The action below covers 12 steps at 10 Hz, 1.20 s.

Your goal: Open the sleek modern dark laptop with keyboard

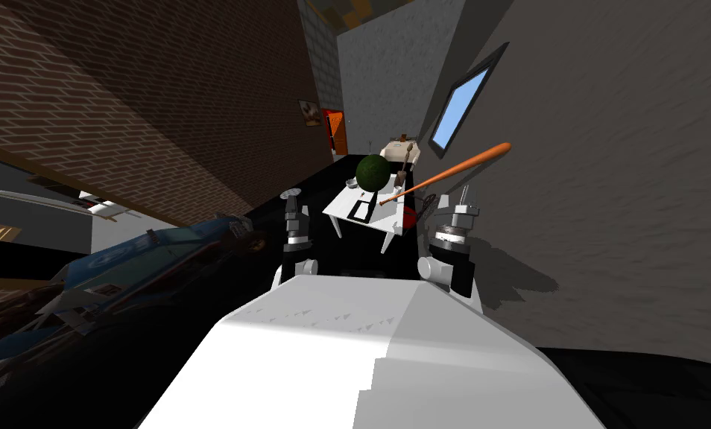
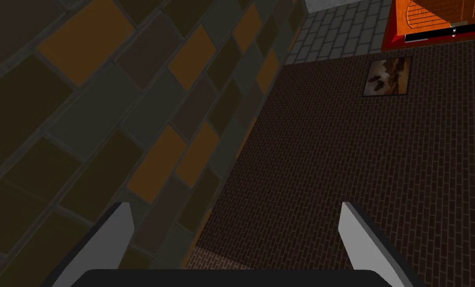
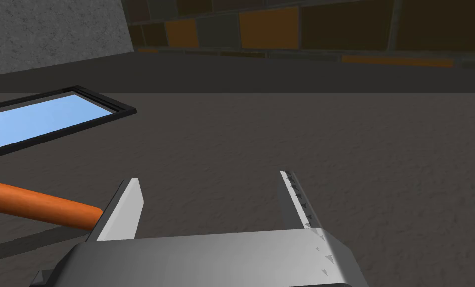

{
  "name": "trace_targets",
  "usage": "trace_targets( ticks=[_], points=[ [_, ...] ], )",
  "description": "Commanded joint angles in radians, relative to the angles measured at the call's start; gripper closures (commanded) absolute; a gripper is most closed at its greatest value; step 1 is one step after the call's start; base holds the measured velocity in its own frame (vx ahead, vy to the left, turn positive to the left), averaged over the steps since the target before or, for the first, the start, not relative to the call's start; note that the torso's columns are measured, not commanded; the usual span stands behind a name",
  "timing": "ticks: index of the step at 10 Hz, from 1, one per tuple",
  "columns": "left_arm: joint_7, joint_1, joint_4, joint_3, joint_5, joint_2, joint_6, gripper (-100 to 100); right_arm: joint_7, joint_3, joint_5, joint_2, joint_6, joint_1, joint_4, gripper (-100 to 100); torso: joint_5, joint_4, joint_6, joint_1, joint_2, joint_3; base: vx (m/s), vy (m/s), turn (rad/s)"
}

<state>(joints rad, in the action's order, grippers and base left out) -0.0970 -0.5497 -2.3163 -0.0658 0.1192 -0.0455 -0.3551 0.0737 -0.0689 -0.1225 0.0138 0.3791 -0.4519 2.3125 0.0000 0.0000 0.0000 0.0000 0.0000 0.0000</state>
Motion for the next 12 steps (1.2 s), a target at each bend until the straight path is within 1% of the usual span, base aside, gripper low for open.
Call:
trace_targets(
  ticks=[1,3,9,10,11,12],
  points=[
    [0.0,0.0,0.0,0.0,0.0,0.0,0.0,0,0.0,0.0,0.0,0.0,0.0,0.0,0.0,0,0.0,0.041,0.0,0.0,0.04,-0.082,0.0,0.0,0.0],
    [0.0,0.0,0.0,0.0,0.0,0.0,0.0,0,0.0,0.0,0.0,0.0,0.0,0.0,0.0,0,0.0,0.176,0.0,0.0,0.175,-0.351,0.0,0.0,0.0],
    [0.0,0.0,0.0,0.0,0.0,0.0,0.0,0,0.0,0.0,0.0,0.0,0.0,0.0,0.0,0,0.0,0.617,0.0,0.0,0.618,-1.234,0.0,0.0,0.0],
    [0.0,0.001,0.001,-0.001,0.002,0.044,0.006,-100,0.0,0.0,0.0,0.0,0.0,0.0,0.0,0,0.0,0.691,0.0,0.0,0.691,-1.382,0.014,-0.008,-0.019],
    [0.0,0.003,0.003,-0.003,0.003,0.074,0.013,-100,0.0,0.0,0.0,0.0,0.0,0.0,0.0,0,0.0,0.724,0.0,0.0,0.725,-1.451,0.023,-0.018,-0.032],
    [0.0,0.005,0.005,-0.005,0.005,0.102,0.02,-100,0.0,0.0,0.0,0.0,0.0,0.0,0.0,0,0.0,0.734,0.0,-0.001,0.734,-1.471,0.025,-0.023,-0.049]
  ],
)
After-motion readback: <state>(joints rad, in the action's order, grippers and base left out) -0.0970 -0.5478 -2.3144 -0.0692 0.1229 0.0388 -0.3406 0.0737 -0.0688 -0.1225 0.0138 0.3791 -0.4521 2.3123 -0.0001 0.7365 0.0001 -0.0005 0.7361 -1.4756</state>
